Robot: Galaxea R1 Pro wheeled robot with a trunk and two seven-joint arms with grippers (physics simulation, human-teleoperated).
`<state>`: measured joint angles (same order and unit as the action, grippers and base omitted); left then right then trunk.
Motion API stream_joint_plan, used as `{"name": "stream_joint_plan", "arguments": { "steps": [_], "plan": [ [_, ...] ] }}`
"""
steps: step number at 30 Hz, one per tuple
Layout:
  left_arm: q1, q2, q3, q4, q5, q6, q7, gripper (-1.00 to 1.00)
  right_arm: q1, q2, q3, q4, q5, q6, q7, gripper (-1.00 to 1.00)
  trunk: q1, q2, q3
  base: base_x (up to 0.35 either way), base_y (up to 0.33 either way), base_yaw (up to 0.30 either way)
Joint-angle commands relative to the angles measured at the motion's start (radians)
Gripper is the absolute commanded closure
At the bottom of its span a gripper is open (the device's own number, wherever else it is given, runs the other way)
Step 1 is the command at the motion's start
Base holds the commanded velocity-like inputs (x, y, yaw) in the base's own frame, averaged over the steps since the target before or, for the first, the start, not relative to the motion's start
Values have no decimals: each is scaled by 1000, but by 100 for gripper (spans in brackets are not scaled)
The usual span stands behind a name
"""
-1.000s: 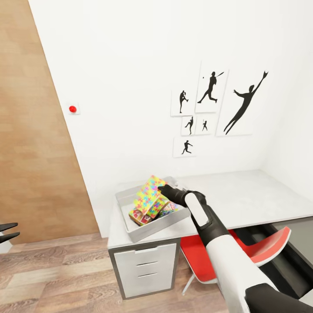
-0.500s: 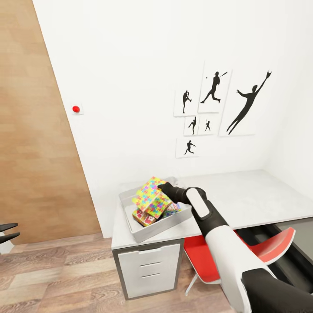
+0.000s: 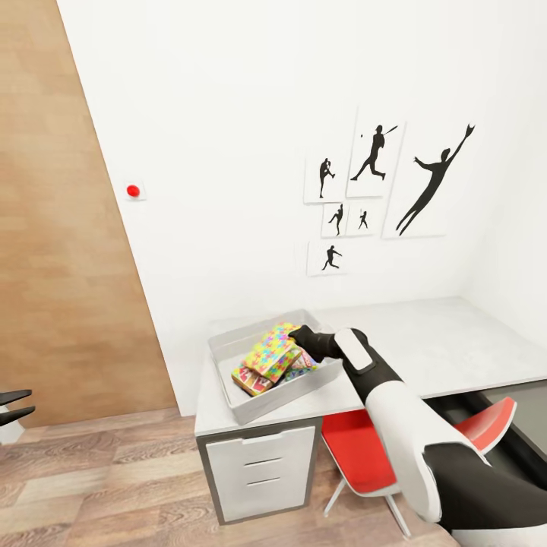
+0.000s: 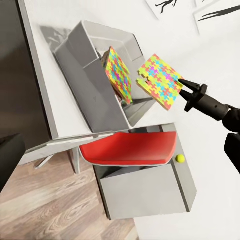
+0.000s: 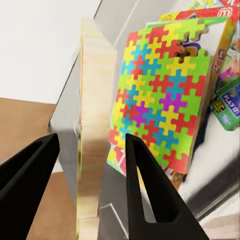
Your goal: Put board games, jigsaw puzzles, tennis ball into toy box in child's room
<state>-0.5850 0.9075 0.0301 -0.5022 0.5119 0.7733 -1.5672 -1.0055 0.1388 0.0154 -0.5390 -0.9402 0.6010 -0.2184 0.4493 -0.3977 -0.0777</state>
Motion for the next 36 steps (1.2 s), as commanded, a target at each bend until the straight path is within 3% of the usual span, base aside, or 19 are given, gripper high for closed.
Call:
{"name": "stream_joint_plan", "arguments": {
  "steps": [1,12,24,36],
  "plan": [
    [-1,0,-1,0,0,11,-4,-100,-2,-2,0,5,-12,1,-10,100,1,-2,-2,95,70,0],
    [-1,1,-1,0,0,11,-4,-100,-7,-7,-4,17,-11,4,-15,100,1,-2,-2,128,85,0],
    [-1,1,-1,0,0,11,-4,-100,-14,-8,-44,21,-12,9,-125,100,1,-2,-2,3,1,0],
    [-1,0,-1,1,0,11,-4,-100,-15,-7,-46,25,-12,20,-133,100,1,-2,-2,97,57,0]
  ]
}}
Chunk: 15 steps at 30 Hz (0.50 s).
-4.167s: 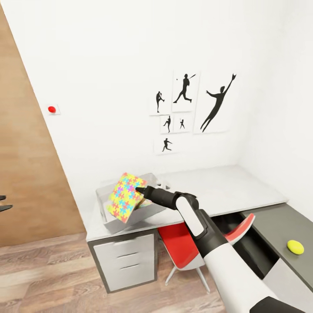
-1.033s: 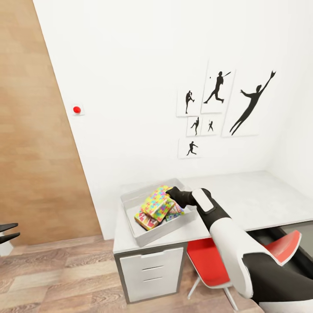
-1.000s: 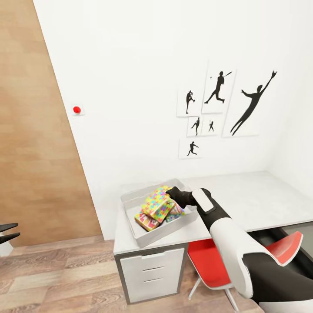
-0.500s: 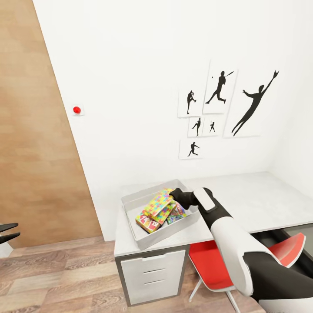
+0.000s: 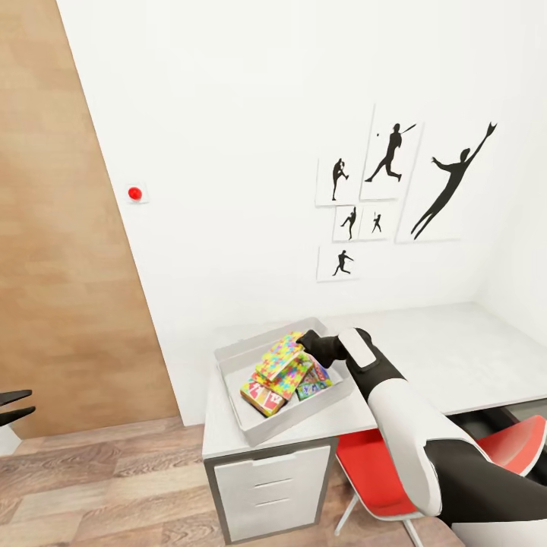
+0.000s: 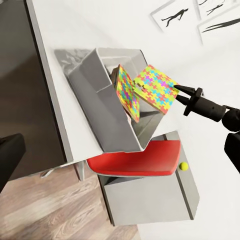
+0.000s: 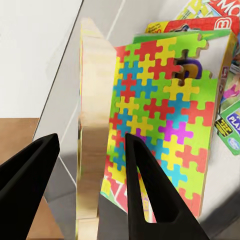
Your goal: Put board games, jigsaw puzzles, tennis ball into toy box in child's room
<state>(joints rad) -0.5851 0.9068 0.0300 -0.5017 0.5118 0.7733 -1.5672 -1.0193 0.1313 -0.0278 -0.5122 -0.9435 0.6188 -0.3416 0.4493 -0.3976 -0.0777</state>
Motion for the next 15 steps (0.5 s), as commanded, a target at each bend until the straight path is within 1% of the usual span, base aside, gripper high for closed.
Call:
{"name": "stream_joint_plan", "arguments": {
  "steps": [1,11,15],
  "plan": [
    [-1,-1,-1,0,1,11,-4,-100,-1,1,-3,-2,-9,5,-10,100,1,-2,-2,10,5,0],
    [-1,-6,-1,0,1,11,-4,-100,-1,-1,-3,0,-9,9,-14,100,1,-2,-2,69,37,0],
    [-1,-6,-1,0,1,11,-4,-100,-8,-1,-3,30,-9,8,-55,100,1,-2,-2,8,4,0]
  ]
}}
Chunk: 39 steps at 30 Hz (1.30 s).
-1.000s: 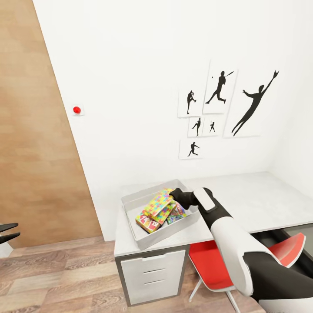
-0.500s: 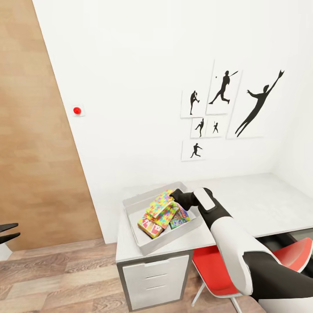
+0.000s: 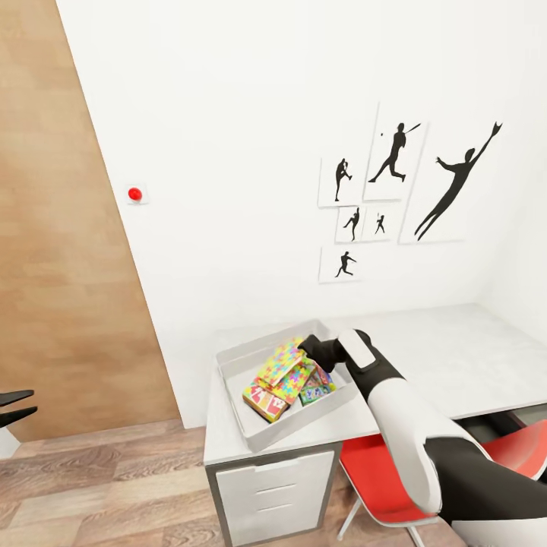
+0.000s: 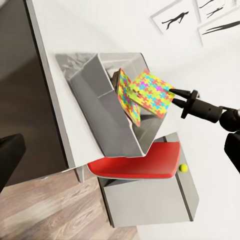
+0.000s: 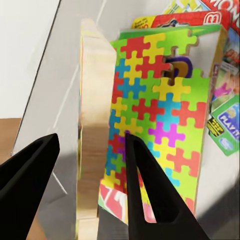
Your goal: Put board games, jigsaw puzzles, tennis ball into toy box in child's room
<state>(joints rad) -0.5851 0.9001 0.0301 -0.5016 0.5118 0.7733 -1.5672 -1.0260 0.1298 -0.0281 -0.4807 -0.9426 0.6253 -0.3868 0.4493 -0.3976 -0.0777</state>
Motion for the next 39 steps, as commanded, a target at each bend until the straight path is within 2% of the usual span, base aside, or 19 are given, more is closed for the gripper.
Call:
{"name": "stream_joint_plan", "arguments": {
  "steps": [1,21,22,32,36,39],
  "plan": [
    [-1,0,-1,0,1,11,-4,-100,-3,1,-3,9,-10,1,-16,100,1,-2,-2,2,1,0],
    [-1,0,-1,0,1,11,-4,-100,-13,1,-3,34,-10,2,-28,100,1,-2,-2,42,24,0],
    [-1,0,-1,0,1,11,-4,-100,-14,1,-3,34,-10,2,-28,-100,1,-2,-2,5,2,0],
    [-1,0,-1,-1,1,10,-4,-100,-14,-4,-4,33,-13,3,-27,-100,1,-2,-2,0,0,0],
    [-1,0,-1,0,1,10,-4,-100,-14,-39,-10,30,-17,5,-27,-100,1,-2,-2,0,0,0],
    [-1,0,-1,0,1,10,-4,-100,-14,-53,-16,24,-19,22,-26,-100,1,-2,-2,0,0,0]
  ]
}}
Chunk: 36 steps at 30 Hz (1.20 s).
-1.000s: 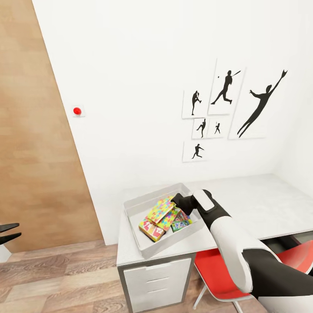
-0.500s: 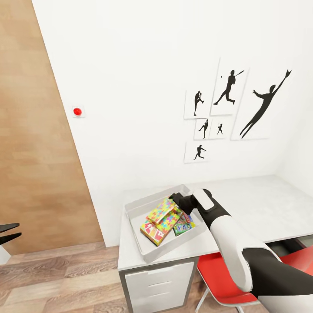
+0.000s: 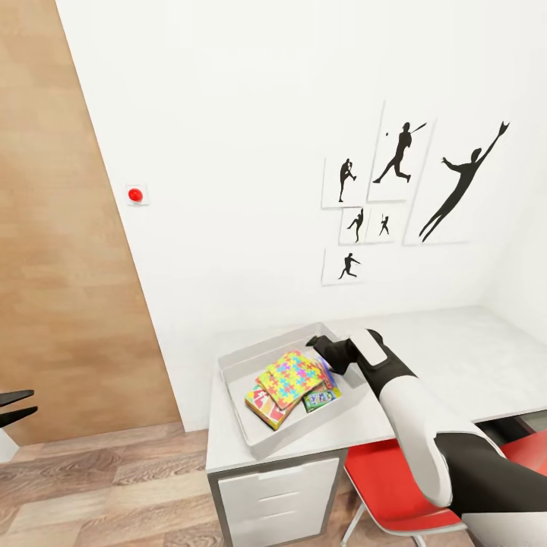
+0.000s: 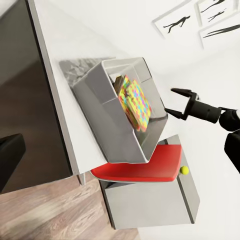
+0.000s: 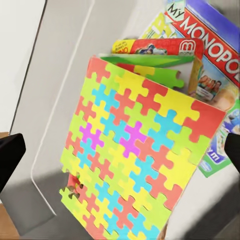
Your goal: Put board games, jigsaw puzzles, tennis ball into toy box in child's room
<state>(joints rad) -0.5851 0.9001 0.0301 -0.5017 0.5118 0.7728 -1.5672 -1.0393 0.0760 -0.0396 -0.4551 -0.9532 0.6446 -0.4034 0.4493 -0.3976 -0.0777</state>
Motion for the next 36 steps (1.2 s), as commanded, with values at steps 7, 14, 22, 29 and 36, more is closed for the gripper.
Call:
{"name": "stream_joint_plan", "arguments": {
  "steps": [7,14,22,29,36],
  "plan": [
    [-1,0,-1,0,1,10,-4,-100,-1,-4,-6,-8,-25,41,0,-100,1,-2,-2,-52,0,0],
    [-1,0,-1,0,1,10,-4,-100,5,1,-3,-125,-28,43,59,-100,1,-2,-2,-130,0,0],
    [-1,0,-1,0,1,10,-4,-100,14,12,12,-344,-29,51,77,-100,1,-2,1,-13,0,-10],
    [-1,0,-1,-1,1,10,-4,-100,22,20,15,-495,-28,114,76,-100,1,-2,11,-1,0,-58],
    [-1,0,-1,-1,2,10,-4,-100,50,40,29,-607,-29,165,75,-100,1,-2,21,0,0,-68]
  ]
}}
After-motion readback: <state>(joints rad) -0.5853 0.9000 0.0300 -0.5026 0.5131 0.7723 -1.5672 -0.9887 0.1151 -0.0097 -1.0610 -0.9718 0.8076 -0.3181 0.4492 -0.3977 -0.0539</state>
